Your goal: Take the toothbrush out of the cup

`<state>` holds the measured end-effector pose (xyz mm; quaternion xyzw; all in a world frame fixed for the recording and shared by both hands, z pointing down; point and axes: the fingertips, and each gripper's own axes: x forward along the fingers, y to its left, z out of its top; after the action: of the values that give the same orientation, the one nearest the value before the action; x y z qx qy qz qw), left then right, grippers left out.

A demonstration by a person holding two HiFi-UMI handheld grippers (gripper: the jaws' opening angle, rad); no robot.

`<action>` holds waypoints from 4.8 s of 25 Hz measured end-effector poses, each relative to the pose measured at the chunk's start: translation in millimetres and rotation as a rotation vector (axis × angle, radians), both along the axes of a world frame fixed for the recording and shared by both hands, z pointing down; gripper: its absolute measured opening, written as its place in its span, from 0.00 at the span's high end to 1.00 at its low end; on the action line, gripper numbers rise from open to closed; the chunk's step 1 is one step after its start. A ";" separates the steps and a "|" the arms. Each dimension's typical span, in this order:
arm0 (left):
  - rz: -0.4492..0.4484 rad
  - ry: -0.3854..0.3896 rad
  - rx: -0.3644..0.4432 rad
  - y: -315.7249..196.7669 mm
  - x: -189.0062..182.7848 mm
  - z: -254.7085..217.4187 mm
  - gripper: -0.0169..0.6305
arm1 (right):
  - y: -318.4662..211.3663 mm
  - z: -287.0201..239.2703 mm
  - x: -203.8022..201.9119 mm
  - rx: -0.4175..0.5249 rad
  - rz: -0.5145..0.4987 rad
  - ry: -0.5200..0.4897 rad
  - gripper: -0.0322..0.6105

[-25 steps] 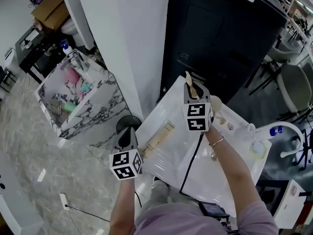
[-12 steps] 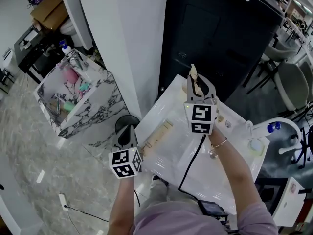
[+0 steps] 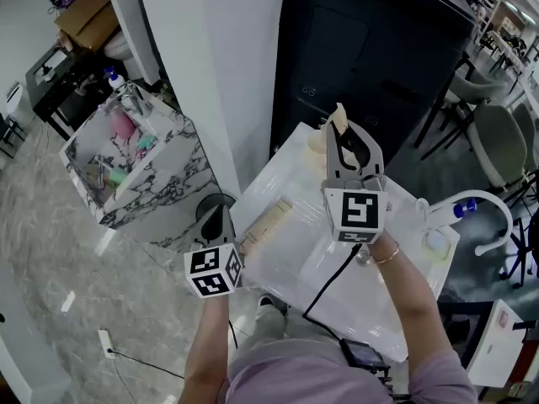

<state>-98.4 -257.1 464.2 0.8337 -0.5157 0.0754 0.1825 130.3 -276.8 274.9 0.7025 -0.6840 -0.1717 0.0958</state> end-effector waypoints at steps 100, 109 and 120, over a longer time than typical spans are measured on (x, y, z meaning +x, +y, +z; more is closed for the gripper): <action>-0.204 -0.053 -0.056 74.9 -41.3 12.7 0.97 | 156.9 233.8 -115.4 -0.786 -0.940 0.100 0.60; -0.137 -0.049 -0.043 68.4 -14.7 5.9 0.97 | 134.2 187.3 -91.8 -0.614 -0.715 -0.243 0.77; -0.066 -0.039 -0.031 70.1 12.4 2.2 0.97 | 133.2 166.2 -53.0 -0.469 -0.464 -0.442 0.95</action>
<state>-86.1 -187.0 466.4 0.8117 -0.5451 0.0935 0.1879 77.3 -143.6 441.2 0.5083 -0.8494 0.1274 0.0627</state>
